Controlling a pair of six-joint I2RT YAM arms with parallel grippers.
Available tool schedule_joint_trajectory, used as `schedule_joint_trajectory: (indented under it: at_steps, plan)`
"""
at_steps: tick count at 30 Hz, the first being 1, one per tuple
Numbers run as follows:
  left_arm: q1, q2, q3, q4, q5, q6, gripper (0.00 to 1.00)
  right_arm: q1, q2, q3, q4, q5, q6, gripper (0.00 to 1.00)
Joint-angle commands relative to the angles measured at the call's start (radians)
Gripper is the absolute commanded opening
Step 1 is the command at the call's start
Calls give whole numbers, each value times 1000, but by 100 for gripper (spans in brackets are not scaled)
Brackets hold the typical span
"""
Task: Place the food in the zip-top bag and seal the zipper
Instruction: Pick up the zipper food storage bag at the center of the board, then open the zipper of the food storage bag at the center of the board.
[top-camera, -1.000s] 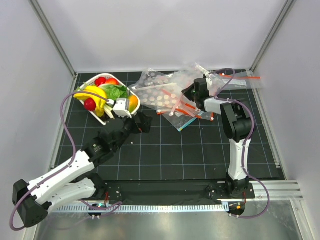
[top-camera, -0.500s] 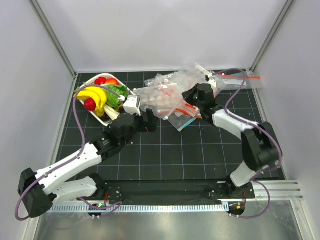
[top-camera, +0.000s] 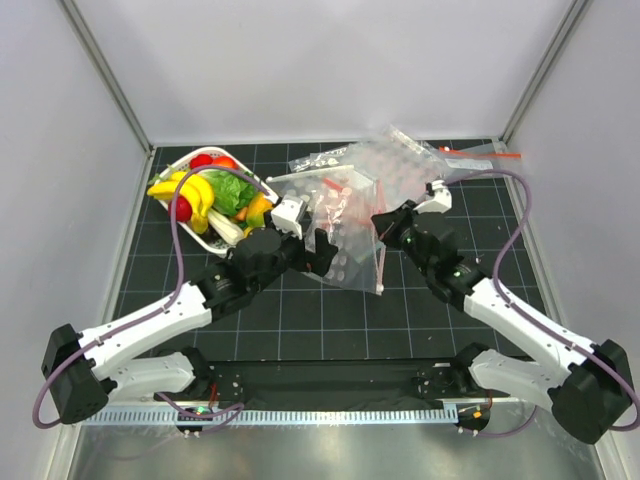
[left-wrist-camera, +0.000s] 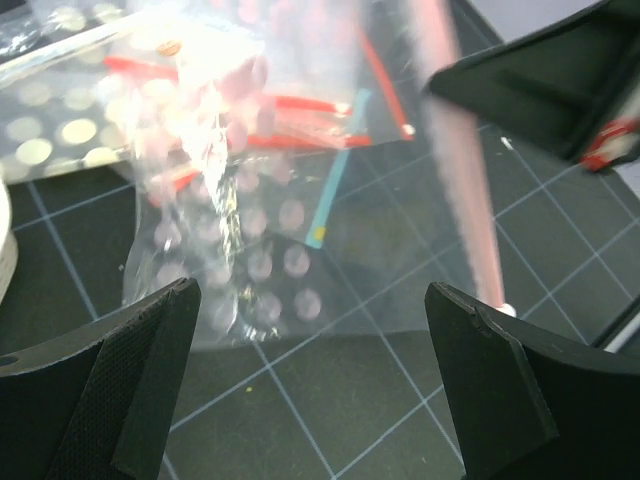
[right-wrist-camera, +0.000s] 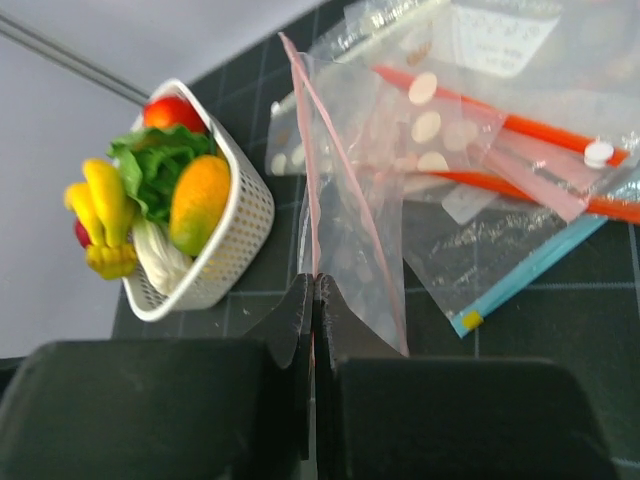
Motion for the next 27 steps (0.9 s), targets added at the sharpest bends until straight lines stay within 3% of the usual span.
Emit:
schedule_joint_trajectory:
  at_steps: [1,10,13,22,27]
  plan:
    - [-12,-21,-13,133,85,54,100,30,38,-2,-31,27,3,1]
    - [-56,52,-61,262,107,55,100,97,16,-34,24,35,38,1]
    - [-64,94,-90,351,101,47,96,102,12,-43,40,19,58,1]
    - [-78,167,-85,400,75,73,79,114,-10,-66,64,4,95,1]
    - [-108,200,-75,431,50,105,77,126,-14,-72,72,4,107,1]
